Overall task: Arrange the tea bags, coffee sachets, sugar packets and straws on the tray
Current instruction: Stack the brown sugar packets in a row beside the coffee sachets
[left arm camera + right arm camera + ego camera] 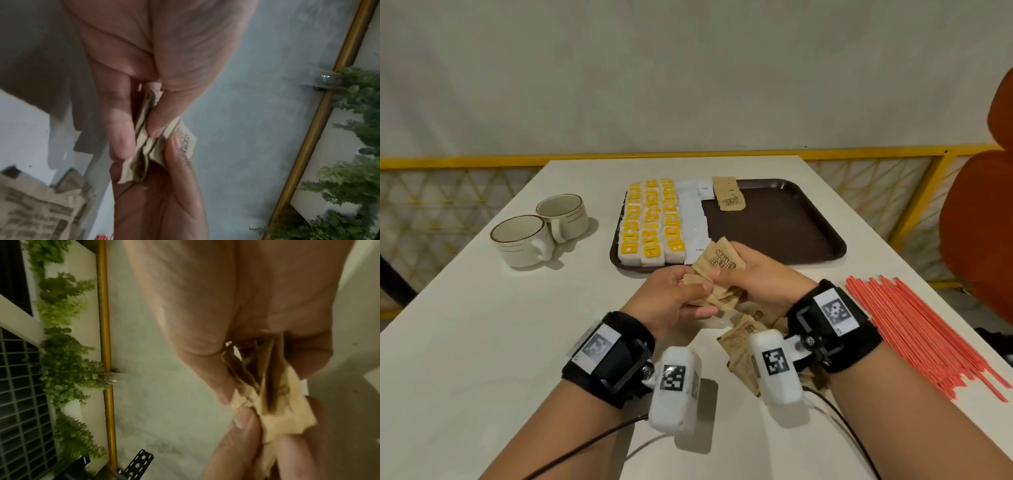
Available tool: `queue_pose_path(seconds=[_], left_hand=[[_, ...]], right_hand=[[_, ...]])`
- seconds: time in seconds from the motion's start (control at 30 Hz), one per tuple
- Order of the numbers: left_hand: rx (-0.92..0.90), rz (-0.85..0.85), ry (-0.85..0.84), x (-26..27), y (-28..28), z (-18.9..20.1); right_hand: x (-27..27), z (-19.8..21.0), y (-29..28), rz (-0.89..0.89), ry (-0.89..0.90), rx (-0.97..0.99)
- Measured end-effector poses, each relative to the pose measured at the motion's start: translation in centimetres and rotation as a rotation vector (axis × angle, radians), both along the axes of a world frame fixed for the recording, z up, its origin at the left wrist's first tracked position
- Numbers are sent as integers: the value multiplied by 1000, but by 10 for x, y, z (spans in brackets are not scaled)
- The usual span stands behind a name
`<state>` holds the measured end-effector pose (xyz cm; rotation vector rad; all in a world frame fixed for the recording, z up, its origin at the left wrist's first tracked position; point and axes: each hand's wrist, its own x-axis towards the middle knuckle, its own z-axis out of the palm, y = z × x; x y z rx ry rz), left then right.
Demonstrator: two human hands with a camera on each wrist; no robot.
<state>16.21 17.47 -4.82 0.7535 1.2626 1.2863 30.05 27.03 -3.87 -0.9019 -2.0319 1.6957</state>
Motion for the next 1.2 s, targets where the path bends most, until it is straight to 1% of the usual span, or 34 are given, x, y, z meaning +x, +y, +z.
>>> queue_pose_path(seconds=[0.07,0.1,0.2,0.27,0.33,0.4,0.43,0.5,0.57,0.67,0.73,0.8,0.9,1.03,1.1,1.2], left_hand=[[5,20,-17,-1,1,0],[7,36,-24,-1,2,-1],[14,92,-67,-4,3,-1],[29,123,-104,-7,4,-1],[51,151,-143,-8,4,-1],[63,167,-177,-9,6,-1],[61,162,-191,-9,7,0],[55,126,-226,-8,6,1],[61,85,-292,-8,5,2],[64,51,-375,-9,4,7],[63,39,-409,-12,5,8],[64,40,-377,-15,5,7],[78,81,-177,-18,2,3],[126,101,12,-18,0,1],[113,106,37,-16,1,1],[91,110,1,-12,2,2]], right_hand=[[3,-2,1,-48,15,-10],[4,-2,2,-94,58,-28],[12,1,10,-262,238,-165],[20,4,16,-322,316,-233],[25,6,17,-295,366,-301],[24,5,15,-205,398,-348],[22,3,12,-151,387,-340],[19,-1,7,-72,305,-248],[16,-4,4,-86,249,-172],[15,-5,4,-178,289,-164],[17,-4,6,-202,307,-165],[19,-1,7,-202,318,-151],[25,4,9,-135,329,-148],[29,4,11,-53,161,-17],[27,1,11,-60,129,3],[24,-1,8,-48,168,-59]])
